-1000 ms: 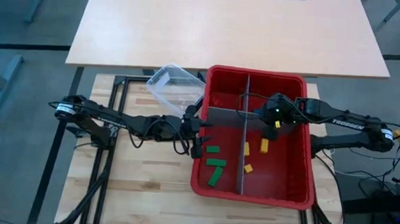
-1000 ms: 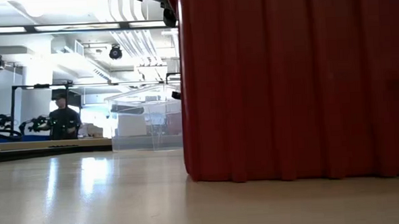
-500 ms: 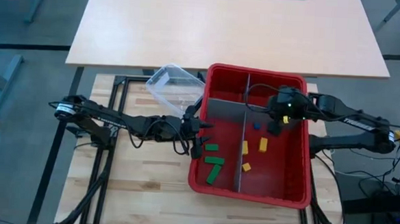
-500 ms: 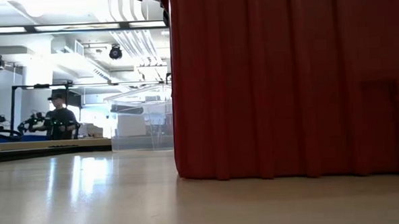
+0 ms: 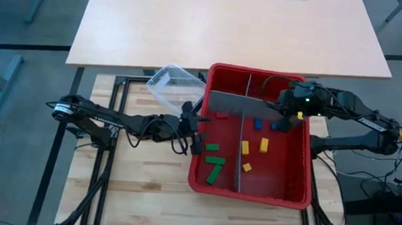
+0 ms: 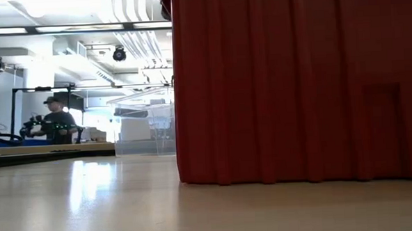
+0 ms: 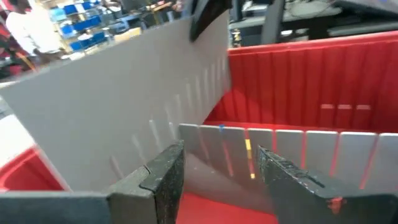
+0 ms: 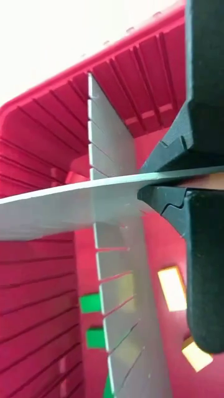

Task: Sort blocks
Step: Remove the bin divider from the red bin

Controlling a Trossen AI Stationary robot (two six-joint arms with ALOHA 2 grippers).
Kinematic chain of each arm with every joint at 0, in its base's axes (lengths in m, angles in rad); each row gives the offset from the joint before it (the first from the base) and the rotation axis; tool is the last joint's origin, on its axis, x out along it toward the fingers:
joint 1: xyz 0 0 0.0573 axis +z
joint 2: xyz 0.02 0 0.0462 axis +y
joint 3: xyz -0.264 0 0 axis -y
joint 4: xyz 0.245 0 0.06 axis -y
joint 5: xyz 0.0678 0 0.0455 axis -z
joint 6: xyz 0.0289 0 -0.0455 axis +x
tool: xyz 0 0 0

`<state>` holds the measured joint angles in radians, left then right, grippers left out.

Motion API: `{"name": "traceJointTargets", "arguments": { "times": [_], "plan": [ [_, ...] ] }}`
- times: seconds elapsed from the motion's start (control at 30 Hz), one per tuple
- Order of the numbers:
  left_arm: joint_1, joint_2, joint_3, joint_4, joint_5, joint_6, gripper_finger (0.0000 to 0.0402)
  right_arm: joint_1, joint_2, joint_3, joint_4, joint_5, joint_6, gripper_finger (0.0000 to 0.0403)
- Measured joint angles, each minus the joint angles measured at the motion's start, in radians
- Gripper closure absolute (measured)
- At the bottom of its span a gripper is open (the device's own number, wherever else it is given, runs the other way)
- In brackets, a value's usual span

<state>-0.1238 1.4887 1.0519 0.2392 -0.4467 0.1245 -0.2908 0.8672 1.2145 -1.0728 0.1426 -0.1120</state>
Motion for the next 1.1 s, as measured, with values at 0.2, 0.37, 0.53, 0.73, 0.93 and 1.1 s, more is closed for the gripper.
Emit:
{"name": "traceJointTargets", "arguments": {
  "times": [0.2, 0.37, 0.53, 0.73, 0.93, 1.1],
  "plan": [
    [0.000, -0.022, 0.000, -0.027, -0.037, 0.002, 0.0215, 0.034, -0.054, 0.036, -0.001, -0.002, 0.013, 0.0402],
    [0.000, -0.023, 0.000, -0.035, -0.053, 0.002, 0.0212, 0.064, -0.088, 0.056, 0.010, -0.007, 0.036, 0.0402],
    [0.000, -0.023, 0.000, -0.042, -0.067, 0.002, 0.0218, 0.115, -0.102, 0.057, 0.024, -0.013, 0.038, 0.0402],
    [0.000, -0.024, 0.000, -0.048, -0.069, 0.002, 0.0226, 0.223, -0.101, 0.056, 0.137, -0.045, 0.008, 0.0402],
    [-0.006, -0.052, 0.000, -0.114, -0.129, -0.001, 0.0227, 0.307, -0.087, 0.056, 0.181, -0.054, 0.013, 0.0402],
    [-0.034, -0.117, 0.000, -0.150, -0.208, 0.016, 0.0216, 0.324, -0.079, 0.054, 0.160, -0.028, 0.031, 0.0402]
  ]
}}
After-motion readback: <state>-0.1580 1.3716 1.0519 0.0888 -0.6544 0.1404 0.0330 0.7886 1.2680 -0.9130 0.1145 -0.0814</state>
